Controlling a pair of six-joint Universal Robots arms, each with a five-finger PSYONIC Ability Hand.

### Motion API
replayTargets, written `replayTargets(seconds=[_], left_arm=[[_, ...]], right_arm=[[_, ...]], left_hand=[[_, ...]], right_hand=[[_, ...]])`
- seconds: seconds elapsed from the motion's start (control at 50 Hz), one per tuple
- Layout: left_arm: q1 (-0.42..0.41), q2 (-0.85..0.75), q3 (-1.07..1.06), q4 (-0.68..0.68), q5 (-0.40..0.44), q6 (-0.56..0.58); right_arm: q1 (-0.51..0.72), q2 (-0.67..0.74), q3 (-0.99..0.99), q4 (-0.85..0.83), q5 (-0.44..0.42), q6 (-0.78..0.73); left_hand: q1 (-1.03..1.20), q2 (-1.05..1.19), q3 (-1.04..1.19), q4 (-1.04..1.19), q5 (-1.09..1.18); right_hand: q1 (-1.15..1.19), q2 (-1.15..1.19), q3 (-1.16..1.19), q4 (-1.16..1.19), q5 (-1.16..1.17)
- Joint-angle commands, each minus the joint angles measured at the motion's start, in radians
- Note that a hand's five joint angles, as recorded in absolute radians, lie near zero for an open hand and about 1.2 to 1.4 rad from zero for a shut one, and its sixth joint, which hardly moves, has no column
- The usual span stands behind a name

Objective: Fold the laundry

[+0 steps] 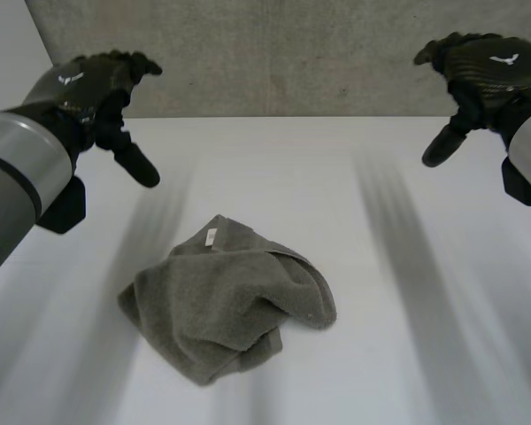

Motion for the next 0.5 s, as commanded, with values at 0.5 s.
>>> replayTargets(seconds=[0.5], left_arm=[[0.284, -0.146, -0.669, 0.396, 0.150, 0.010]], right_arm=[[0.352, 0.722, -0.518, 0.284, -0.194, 0.085]], left_hand=[[0.062, 0.058, 0.058, 0.059, 0.051]], right_hand=[[0.087, 0.078, 0.082, 0.069, 0.089]])
